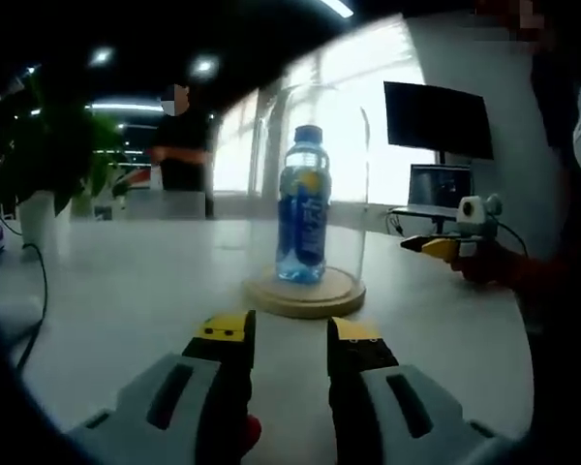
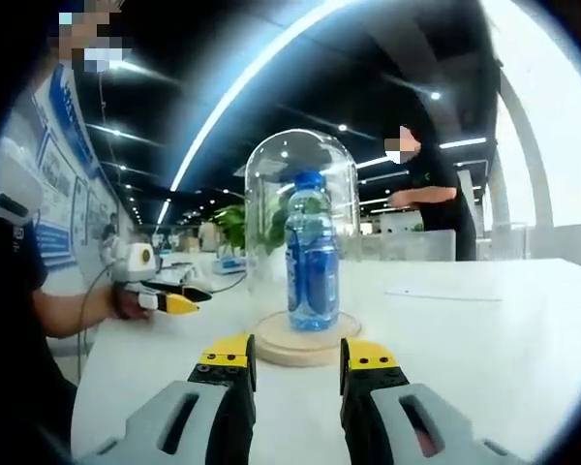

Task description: Open the cover put in the Mizone put the cover back on

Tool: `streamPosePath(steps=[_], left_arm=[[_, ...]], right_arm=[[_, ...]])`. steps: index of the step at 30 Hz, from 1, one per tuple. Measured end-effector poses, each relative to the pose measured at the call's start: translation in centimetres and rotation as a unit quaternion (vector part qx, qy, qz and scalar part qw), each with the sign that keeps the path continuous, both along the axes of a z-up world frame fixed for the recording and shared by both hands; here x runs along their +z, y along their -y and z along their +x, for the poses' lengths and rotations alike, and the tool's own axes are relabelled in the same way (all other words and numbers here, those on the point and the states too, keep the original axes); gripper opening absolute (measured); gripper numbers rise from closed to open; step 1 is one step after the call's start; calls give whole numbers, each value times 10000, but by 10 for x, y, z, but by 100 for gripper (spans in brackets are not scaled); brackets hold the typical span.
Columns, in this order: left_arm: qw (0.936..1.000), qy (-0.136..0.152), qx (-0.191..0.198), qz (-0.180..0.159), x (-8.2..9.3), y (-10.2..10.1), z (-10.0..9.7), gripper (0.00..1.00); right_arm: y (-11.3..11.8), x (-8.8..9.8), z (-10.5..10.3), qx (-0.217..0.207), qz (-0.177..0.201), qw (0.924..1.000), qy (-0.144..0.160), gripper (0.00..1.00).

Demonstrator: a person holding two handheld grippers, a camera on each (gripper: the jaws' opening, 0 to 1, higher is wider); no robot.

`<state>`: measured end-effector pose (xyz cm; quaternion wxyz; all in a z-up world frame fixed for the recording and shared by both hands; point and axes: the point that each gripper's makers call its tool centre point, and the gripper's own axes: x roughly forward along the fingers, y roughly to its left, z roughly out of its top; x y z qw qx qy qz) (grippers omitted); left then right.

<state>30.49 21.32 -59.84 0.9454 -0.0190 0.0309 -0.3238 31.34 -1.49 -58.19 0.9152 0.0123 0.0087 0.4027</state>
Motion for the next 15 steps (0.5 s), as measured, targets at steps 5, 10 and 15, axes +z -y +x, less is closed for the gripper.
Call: streamPosePath(steps=[5, 10, 15], left_arm=[[10000, 52, -6, 7, 1, 0, -1, 21], [9999, 142, -41, 62, 3, 1, -1, 21], [9999, 102, -60, 53, 2, 1, -2, 20]], right_arm=[[1, 0, 0, -22, 16, 10000, -10, 26], [0, 0, 0, -30, 4, 10000, 4, 26], [-2, -3, 1, -23, -38, 10000, -41, 26]])
